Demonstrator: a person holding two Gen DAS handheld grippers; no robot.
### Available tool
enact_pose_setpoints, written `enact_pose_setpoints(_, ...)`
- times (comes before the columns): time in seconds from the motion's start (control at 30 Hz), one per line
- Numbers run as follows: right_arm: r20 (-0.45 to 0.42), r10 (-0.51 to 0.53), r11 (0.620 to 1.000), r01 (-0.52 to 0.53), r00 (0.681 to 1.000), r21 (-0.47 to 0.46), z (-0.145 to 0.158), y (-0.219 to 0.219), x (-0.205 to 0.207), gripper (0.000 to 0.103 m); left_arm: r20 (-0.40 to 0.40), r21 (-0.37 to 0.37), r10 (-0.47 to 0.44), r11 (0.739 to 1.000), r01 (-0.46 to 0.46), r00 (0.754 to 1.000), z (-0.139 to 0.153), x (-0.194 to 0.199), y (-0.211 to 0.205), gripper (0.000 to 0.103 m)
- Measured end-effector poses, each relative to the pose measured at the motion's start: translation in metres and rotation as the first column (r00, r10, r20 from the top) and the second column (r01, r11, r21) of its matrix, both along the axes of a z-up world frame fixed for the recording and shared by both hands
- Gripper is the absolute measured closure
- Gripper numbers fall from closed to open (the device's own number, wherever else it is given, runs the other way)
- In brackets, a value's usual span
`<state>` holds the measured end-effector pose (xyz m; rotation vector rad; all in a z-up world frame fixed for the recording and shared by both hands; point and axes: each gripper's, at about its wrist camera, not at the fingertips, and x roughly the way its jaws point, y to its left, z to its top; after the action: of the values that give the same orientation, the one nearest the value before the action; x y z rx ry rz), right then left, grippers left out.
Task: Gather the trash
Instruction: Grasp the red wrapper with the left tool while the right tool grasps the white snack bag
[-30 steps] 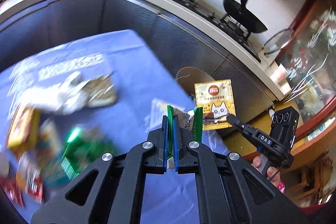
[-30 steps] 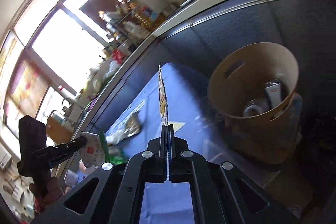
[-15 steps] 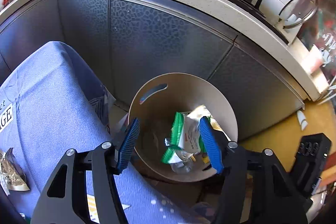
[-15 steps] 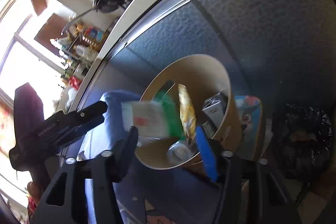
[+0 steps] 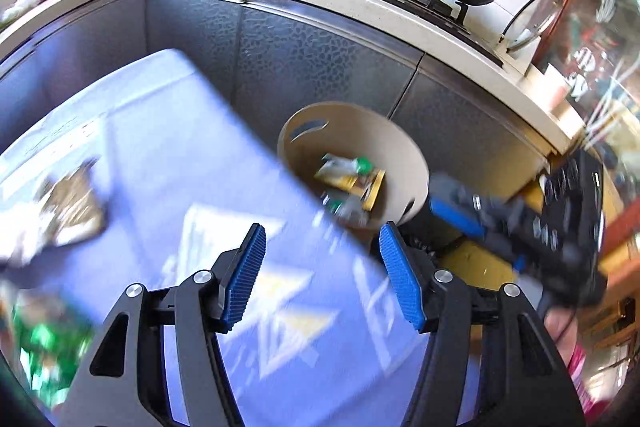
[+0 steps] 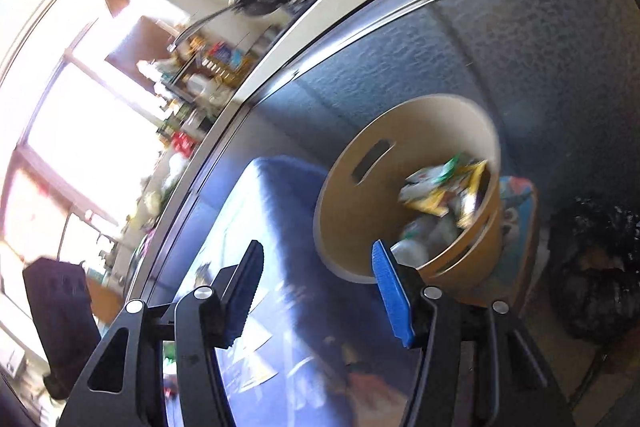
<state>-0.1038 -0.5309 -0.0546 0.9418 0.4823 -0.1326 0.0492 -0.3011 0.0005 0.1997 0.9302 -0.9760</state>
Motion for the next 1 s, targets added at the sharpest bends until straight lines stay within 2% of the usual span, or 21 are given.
enact_pose_setpoints(0.13,0.004,0.109,0.994,-0.109,0.994,0.003,0.005,0.038,0.015,0.055,-0.029,-0.003,0.049,0.999,-0.049,0.998,-0.009,-0.012,0.074,0.044)
enact_pose_setpoints(0.23,-0.010,0.189,0.982,-0.189,0.982,-0.008,0.007,0.070,0.029,0.056,-0.050,0.012,0.121,0.993,-0.120,0.991,-0.016,-0.015,0.136,0.044)
enact_pose_setpoints(0.37,-0.038,0.311,0.950,-0.312,0.950,-0.020,0.006,0.121,0.053,0.056,-0.067,0.023,0.280,0.960,-0.279,0.958,-0.021,-0.009,0.225,0.041)
enact_pose_setpoints(0.47,-0.057,0.388,0.920,-0.391,0.920,-0.033,0.008,0.158,0.068,0.056,-0.080,0.005,0.431,0.902,-0.432,0.899,-0.019,0.005,0.291,0.040)
enact_pose_setpoints(0.53,-0.071,0.415,0.907,-0.419,0.907,-0.049,0.013,0.179,0.075,0.056,-0.076,-0.009,0.524,0.850,-0.526,0.848,-0.015,0.016,0.330,0.040)
enact_pose_setpoints(0.63,-0.042,0.457,0.879,-0.458,0.889,-0.130,0.031,0.208,0.075,0.057,-0.097,-0.027,0.653,0.752,-0.658,0.751,-0.013,0.032,0.389,0.036)
enact_pose_setpoints(0.7,-0.022,0.513,0.831,-0.504,0.858,-0.235,0.053,0.240,0.073,0.057,-0.137,-0.025,0.715,0.689,-0.724,0.685,-0.018,0.041,0.420,0.036)
enact_pose_setpoints(0.8,-0.062,0.631,0.703,-0.603,0.774,-0.378,0.071,0.298,0.080,0.058,-0.200,-0.030,0.750,0.638,-0.769,0.630,-0.032,0.055,0.445,0.031)
enact_pose_setpoints(0.83,-0.086,0.663,0.656,-0.632,0.744,-0.412,0.073,0.316,0.085,0.058,-0.232,-0.036,0.749,0.631,-0.775,0.620,-0.038,0.060,0.449,0.029)
enact_pose_setpoints(0.9,-0.131,0.718,0.568,-0.685,0.683,-0.455,0.073,0.353,0.099,0.058,-0.277,-0.054,0.735,0.631,-0.774,0.619,-0.047,0.069,0.450,0.029)
enact_pose_setpoints(1.0,-0.218,0.754,0.449,-0.728,0.620,-0.518,0.064,0.399,0.116,0.058,-0.298,-0.056,0.729,0.631,-0.774,0.616,-0.058,0.082,0.452,0.029)
